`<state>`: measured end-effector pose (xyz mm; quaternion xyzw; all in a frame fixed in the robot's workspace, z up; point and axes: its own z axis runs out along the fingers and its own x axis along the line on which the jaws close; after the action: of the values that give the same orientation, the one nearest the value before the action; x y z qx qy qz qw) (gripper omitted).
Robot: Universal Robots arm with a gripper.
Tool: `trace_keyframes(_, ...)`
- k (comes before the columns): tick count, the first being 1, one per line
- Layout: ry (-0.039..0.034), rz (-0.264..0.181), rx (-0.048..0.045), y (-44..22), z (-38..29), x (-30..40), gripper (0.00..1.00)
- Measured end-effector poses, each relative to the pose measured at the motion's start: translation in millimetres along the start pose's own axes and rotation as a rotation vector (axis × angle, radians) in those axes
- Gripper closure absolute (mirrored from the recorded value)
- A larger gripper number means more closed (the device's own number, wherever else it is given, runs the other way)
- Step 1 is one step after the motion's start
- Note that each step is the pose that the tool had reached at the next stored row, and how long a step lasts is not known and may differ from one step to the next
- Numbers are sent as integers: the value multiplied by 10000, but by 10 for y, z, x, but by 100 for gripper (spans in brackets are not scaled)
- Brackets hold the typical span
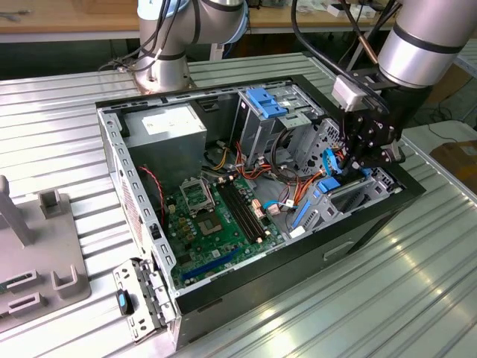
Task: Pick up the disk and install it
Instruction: 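Insert the first disk wire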
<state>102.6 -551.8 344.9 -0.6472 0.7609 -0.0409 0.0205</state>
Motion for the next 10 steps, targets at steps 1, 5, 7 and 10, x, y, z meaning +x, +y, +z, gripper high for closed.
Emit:
trace_keyframes(1,-2,0,0,0,1,1,84)
trace_keyframes(5,-2,1,-1,-1,1,4,84)
trace_keyframes(7,-1,0,0,-2,1,11,84)
trace_keyframes(10,-1,0,0,-2,3,15,84)
